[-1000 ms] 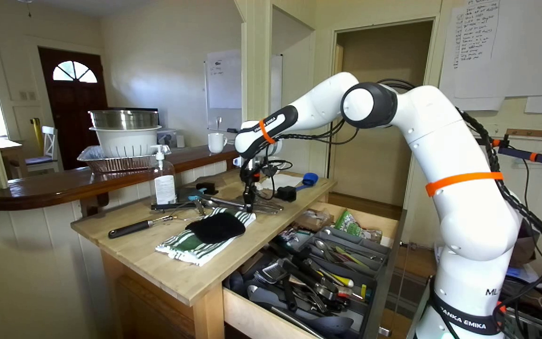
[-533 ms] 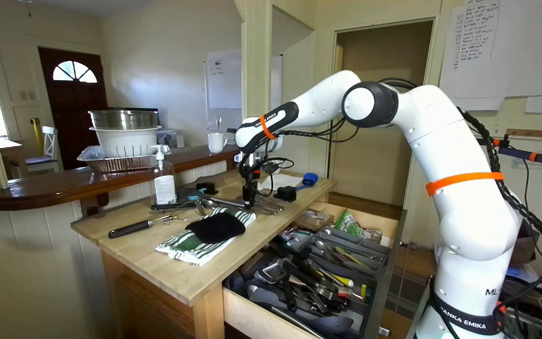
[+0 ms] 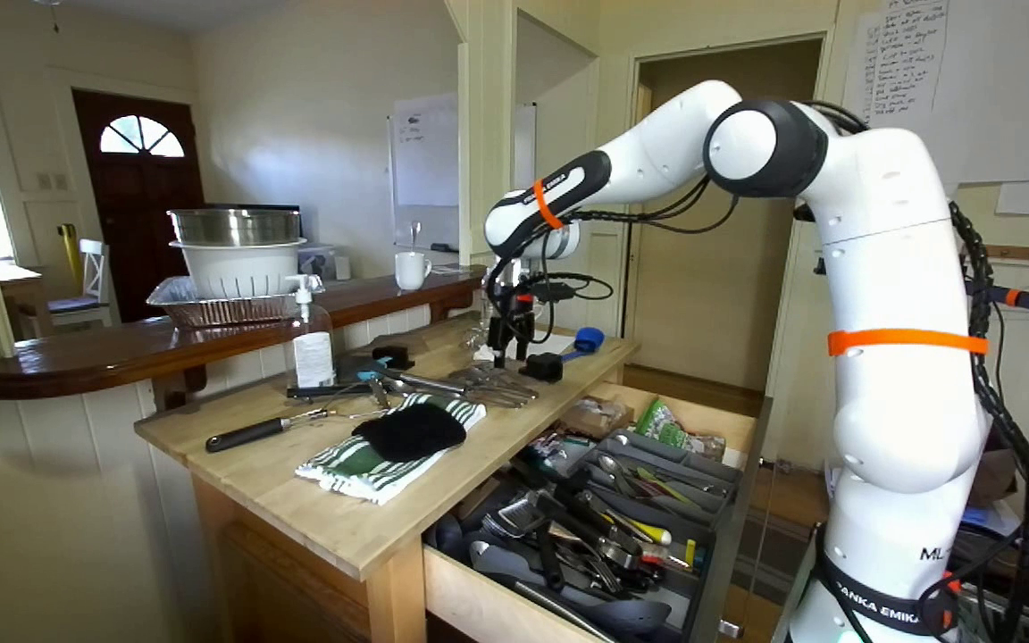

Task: Move a spoon to the left

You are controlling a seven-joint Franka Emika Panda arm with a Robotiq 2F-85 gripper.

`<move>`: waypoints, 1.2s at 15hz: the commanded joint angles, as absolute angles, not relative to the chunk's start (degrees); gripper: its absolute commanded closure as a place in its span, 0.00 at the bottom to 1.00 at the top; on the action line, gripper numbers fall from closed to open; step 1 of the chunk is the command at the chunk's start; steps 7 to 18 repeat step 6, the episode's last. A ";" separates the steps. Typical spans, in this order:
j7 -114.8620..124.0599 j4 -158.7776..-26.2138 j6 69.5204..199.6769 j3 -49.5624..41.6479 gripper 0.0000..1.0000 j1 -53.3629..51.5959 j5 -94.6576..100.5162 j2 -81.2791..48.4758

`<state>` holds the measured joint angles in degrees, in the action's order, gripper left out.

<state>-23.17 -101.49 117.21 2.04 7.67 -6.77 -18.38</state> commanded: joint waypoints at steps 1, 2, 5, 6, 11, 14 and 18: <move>-18.23 -112.02 125.48 -0.95 0.00 8.13 -7.24 -9.34; -18.04 -113.49 128.65 -2.18 0.00 7.50 -2.89 -7.98; -19.99 -110.31 126.26 -2.39 0.00 7.76 -4.32 -9.90; -19.87 -111.07 126.67 -2.52 0.00 7.71 -4.07 -9.21; -19.87 -111.07 126.67 -2.52 0.00 7.71 -4.07 -9.21; -19.87 -111.07 126.67 -2.52 0.00 7.71 -4.07 -9.21; -19.87 -111.07 126.67 -2.52 0.00 7.71 -4.07 -9.21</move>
